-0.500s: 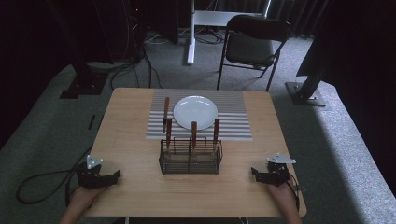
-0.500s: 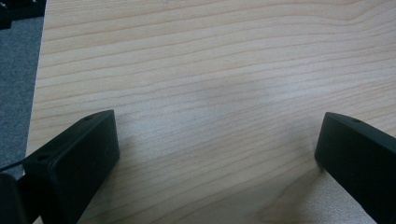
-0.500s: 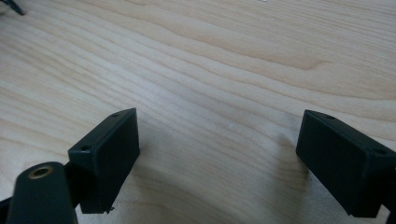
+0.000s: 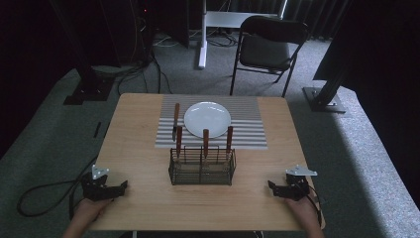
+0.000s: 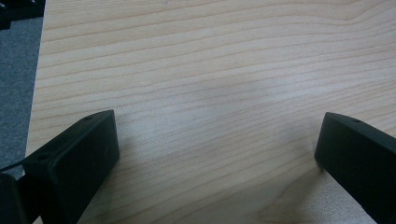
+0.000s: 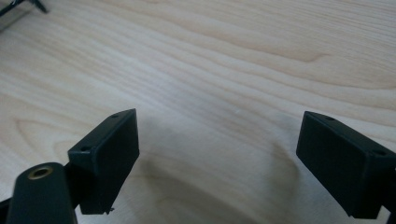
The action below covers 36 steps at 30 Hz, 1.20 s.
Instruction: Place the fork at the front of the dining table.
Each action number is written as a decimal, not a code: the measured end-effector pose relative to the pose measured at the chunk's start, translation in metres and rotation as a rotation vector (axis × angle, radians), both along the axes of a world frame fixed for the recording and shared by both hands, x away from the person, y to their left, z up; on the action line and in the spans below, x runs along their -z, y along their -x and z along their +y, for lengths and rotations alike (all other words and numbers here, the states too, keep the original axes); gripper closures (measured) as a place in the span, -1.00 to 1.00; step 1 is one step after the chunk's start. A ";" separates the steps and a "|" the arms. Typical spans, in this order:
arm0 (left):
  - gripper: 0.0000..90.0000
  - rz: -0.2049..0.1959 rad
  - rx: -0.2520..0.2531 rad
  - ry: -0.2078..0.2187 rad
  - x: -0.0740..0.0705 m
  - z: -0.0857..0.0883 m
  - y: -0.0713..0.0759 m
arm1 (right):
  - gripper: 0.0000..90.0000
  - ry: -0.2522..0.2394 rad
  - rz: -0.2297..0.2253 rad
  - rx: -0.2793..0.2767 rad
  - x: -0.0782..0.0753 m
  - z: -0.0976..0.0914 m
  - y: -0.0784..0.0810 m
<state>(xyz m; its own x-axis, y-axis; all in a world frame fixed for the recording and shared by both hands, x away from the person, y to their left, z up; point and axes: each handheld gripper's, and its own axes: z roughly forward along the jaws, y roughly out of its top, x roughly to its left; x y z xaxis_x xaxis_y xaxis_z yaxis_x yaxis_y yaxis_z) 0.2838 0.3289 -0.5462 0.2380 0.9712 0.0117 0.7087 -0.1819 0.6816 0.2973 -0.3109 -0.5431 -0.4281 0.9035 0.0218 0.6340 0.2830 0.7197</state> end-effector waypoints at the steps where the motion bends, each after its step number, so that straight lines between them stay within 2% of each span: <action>1: -1.00 0.000 0.000 0.000 0.000 0.000 0.000 | -0.72 0.008 0.002 -0.001 0.000 0.002 0.001; 3: -1.00 -0.001 0.000 0.000 0.000 0.000 0.000 | -0.70 0.012 0.016 -0.016 0.000 0.006 0.004; 9: -1.00 -0.002 0.000 0.001 0.000 0.000 0.000 | -0.70 -0.002 0.008 -0.042 -0.010 0.016 0.012; 15: -1.00 -0.001 0.000 0.001 0.000 0.000 0.000 | -0.70 -0.070 -0.009 -0.060 -0.032 0.025 0.017; 19: -1.00 -0.002 0.000 0.001 0.000 0.000 0.000 | -0.70 -0.076 -0.042 -0.061 -0.048 0.032 0.020; 27: -1.00 -0.002 0.000 0.002 0.000 0.000 0.000 | -0.70 -0.085 -0.099 -0.108 -0.078 0.054 0.026; 36: -1.00 -0.003 -0.002 0.003 0.000 0.000 0.000 | -0.69 -0.129 -0.125 -0.183 -0.101 0.079 0.023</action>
<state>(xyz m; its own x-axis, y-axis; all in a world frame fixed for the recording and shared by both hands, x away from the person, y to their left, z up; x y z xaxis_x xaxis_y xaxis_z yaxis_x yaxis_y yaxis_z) 0.2838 0.3286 -0.5464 0.2364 0.9716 0.0099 0.7071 -0.1790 0.6841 0.2739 -0.2319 -0.4416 -0.5905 0.8041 0.0685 0.4847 0.2855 0.8268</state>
